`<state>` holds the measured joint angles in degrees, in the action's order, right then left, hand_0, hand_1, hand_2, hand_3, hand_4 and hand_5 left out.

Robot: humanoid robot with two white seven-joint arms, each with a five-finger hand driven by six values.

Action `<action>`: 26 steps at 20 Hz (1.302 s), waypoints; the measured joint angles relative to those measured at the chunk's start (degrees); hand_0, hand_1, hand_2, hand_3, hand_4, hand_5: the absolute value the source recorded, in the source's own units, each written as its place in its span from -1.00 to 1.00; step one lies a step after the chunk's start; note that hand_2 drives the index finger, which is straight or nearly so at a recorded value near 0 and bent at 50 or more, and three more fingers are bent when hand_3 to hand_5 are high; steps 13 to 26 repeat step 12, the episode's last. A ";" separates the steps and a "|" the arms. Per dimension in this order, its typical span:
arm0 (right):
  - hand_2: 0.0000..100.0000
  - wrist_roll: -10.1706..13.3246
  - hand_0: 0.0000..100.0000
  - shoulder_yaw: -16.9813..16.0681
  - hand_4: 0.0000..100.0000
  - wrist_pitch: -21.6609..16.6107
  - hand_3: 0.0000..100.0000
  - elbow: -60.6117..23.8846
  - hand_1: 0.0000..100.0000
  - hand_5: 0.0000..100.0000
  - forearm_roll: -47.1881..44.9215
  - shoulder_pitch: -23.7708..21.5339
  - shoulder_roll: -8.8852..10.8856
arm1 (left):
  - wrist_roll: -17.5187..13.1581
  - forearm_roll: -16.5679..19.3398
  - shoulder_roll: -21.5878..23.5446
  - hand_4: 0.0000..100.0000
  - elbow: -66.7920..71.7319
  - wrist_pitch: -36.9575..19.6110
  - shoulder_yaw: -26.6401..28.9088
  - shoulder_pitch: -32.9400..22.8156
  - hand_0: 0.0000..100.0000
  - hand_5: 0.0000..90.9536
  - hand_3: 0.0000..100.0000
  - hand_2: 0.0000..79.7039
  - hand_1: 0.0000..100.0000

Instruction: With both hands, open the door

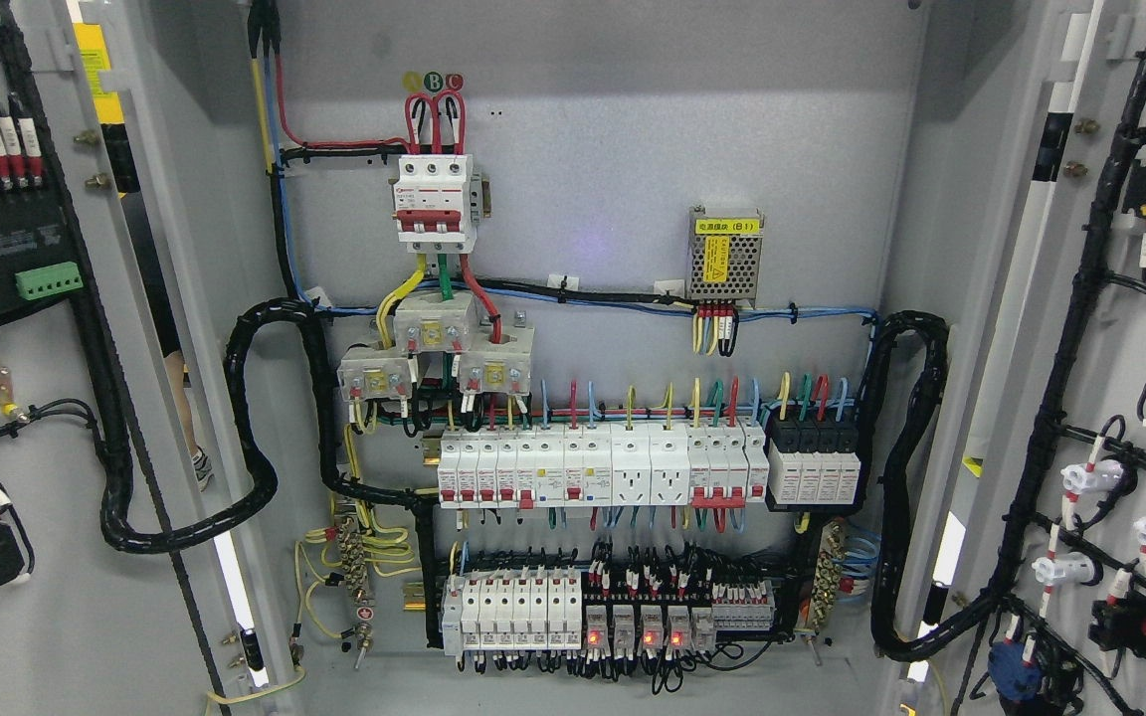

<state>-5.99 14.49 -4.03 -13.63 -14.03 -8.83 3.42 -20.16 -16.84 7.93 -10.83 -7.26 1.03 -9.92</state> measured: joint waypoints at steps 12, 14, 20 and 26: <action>-0.92 3.94 -1.00 -1.48 -1.00 1.00 -1.00 4.84 0.00 -1.00 1.51 2.39 -0.81 | 0.19 3.32 -0.29 -1.00 3.54 0.04 -0.67 0.87 -0.76 -1.00 -1.00 -1.00 0.11; -0.92 3.94 -1.00 -1.48 -1.00 1.00 -1.00 4.84 0.00 -1.00 1.51 2.39 -0.81 | 0.19 3.32 -0.29 -1.00 3.54 0.04 -0.67 0.87 -0.76 -1.00 -1.00 -1.00 0.11; -0.92 3.94 -1.00 -1.48 -1.00 1.00 -1.00 4.84 0.00 -1.00 1.51 2.39 -0.81 | 0.19 3.32 -0.29 -1.00 3.54 0.04 -0.67 0.87 -0.76 -1.00 -1.00 -1.00 0.11; -0.92 3.94 -1.00 -1.48 -1.00 1.00 -1.00 4.84 0.00 -1.00 1.51 2.39 -0.81 | 0.19 3.32 -0.29 -1.00 3.54 0.04 -0.67 0.87 -0.76 -1.00 -1.00 -1.00 0.11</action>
